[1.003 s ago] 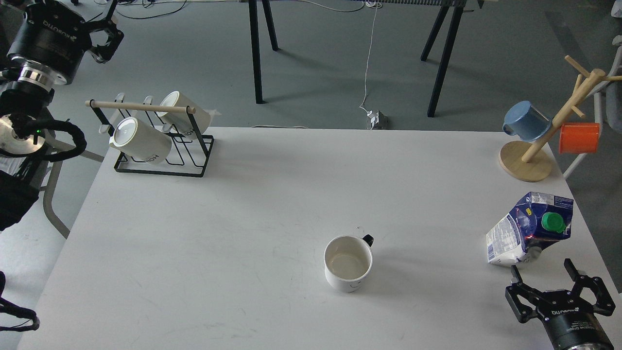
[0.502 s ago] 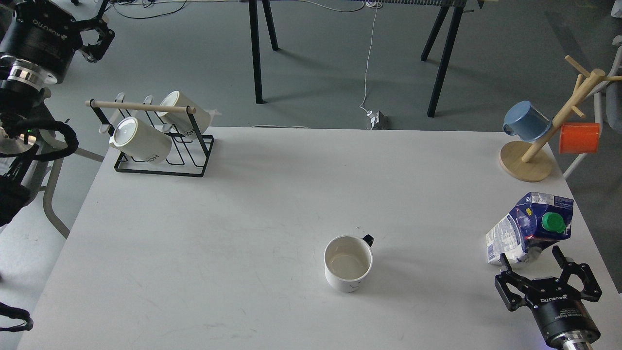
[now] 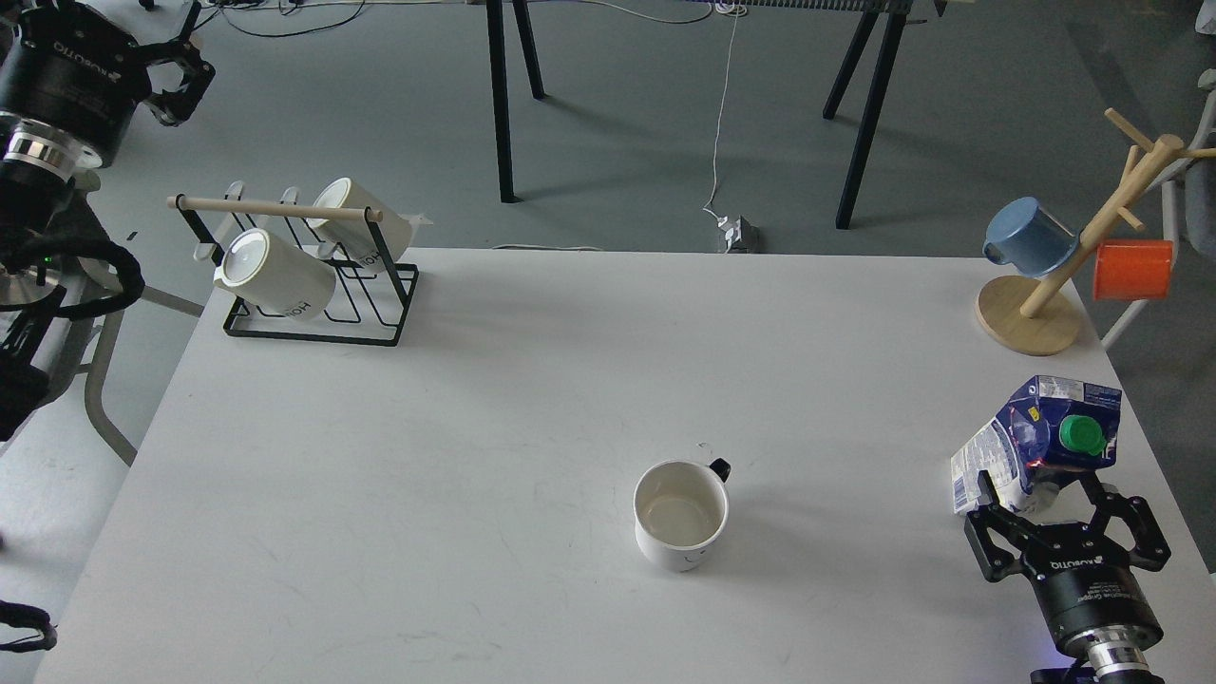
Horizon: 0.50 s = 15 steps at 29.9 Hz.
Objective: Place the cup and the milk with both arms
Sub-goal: 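Grasp the milk carton with the right gripper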
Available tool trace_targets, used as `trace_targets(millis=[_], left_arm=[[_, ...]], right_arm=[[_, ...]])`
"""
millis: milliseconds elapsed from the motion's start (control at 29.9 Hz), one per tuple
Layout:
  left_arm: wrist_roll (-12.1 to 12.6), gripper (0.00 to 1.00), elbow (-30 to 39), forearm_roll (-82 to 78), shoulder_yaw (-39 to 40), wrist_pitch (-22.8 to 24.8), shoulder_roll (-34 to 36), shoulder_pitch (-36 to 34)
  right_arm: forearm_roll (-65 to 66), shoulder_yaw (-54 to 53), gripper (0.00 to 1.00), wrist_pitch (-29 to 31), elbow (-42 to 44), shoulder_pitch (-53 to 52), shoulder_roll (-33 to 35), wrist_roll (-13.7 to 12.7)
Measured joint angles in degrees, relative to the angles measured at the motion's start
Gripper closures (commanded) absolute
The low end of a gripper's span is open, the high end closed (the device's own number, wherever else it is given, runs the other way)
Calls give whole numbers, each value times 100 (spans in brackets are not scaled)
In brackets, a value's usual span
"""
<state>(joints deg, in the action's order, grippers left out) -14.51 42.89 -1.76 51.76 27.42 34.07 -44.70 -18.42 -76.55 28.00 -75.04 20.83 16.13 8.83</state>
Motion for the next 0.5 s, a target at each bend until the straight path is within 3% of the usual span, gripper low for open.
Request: trace_targets(millis=[167,401,502], left_arm=[[-7,1,0,0,0,-7,97,-24],[-15,1,-8,0,1,-6,159,-48],[-27,1,-9,0,1,-16,160,-49]], right_arm=[[9,0,34,0,60,-127,-12,5],[20,10,63,0,200,-183,-29,5],[27,31,67,0,197,-184,-30,5]])
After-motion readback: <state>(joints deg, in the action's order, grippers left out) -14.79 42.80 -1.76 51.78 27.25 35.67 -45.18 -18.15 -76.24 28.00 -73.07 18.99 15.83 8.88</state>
